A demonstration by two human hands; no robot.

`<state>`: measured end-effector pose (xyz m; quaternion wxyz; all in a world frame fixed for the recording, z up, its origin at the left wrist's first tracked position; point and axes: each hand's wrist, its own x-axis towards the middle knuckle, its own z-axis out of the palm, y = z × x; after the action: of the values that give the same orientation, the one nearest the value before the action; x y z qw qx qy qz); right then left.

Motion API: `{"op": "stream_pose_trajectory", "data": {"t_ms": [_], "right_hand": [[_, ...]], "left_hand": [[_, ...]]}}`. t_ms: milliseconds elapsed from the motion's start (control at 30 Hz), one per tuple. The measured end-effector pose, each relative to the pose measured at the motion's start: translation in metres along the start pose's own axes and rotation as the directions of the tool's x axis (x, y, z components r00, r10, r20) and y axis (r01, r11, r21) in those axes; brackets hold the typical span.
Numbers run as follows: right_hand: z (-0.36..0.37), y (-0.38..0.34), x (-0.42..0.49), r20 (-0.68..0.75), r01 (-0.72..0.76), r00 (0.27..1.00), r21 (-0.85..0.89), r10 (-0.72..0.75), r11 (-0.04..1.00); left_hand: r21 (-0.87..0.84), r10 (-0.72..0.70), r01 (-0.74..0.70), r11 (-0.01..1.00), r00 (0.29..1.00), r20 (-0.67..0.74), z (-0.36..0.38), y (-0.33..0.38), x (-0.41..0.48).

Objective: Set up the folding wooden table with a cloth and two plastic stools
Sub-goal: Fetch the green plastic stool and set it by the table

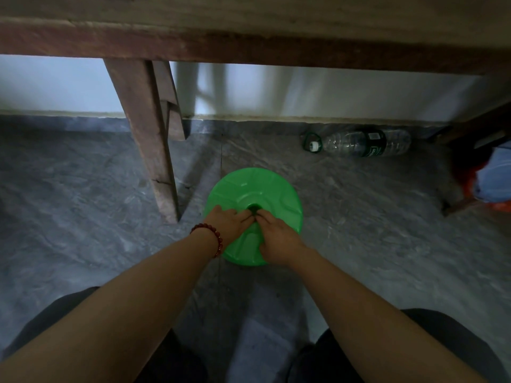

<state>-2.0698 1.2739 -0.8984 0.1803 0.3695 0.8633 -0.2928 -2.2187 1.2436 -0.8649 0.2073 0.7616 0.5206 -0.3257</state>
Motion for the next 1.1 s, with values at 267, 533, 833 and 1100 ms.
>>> {"op": "stream_pose_trajectory", "data": {"t_ms": [267,533,833,1100], "right_hand": [[-0.010,-0.002,-0.010,0.135,0.028,0.991,-0.187,-0.002,0.982],[-0.049,-0.037,-0.050,0.003,0.098,0.995,-0.250,-0.101,0.963],[-0.183,-0.144,-0.162,0.070,0.242,0.970,-0.276,-0.232,0.930],[-0.331,-0.252,-0.265,0.090,0.360,0.932,-0.326,-0.351,0.874]], "left_hand": [[0.001,0.006,-0.006,1.000,0.999,0.038,0.003,-0.003,-0.009],[-0.057,-0.017,0.017,0.998,1.000,0.006,-0.037,-0.003,-0.078],[-0.071,-0.076,0.076,0.995,0.997,0.002,-0.128,-0.006,-0.253],[-0.103,-0.192,0.187,0.977,0.981,-0.035,-0.237,-0.013,-0.436]]}}
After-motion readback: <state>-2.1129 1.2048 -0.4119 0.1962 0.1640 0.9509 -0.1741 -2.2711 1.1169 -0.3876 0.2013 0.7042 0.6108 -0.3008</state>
